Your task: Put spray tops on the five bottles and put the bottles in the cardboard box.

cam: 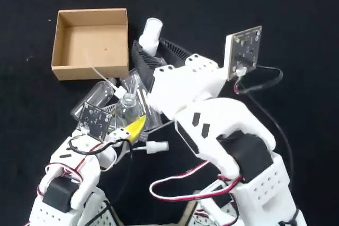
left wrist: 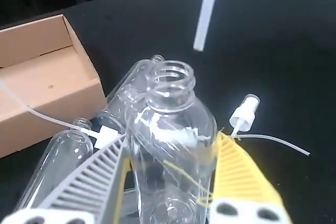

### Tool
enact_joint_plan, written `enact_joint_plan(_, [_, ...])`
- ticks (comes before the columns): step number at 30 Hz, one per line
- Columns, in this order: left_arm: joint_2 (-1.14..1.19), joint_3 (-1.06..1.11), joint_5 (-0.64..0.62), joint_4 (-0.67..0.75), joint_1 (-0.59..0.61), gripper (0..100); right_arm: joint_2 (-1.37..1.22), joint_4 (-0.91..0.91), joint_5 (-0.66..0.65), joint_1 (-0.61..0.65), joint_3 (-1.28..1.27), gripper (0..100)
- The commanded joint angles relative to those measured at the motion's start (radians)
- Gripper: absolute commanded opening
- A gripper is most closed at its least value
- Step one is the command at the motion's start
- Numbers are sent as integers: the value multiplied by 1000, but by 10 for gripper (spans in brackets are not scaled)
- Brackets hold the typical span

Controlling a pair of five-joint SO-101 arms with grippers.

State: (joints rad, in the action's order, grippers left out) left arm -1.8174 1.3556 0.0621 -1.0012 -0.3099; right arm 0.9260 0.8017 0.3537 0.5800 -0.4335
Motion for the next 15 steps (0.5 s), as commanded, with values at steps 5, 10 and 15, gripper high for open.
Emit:
enact_joint_plan(5, [-8, -8, -14, 25, -13, 145, 25, -195, 9, 14, -125, 11])
enact_joint_plan(10, [-8, -8, -14, 25, -13, 145, 27, -187, 9, 14, -148, 11])
enact_joint_plan(15, [-8, -8, -14, 25, -13, 145, 27, -126, 11, 17, -148, 11])
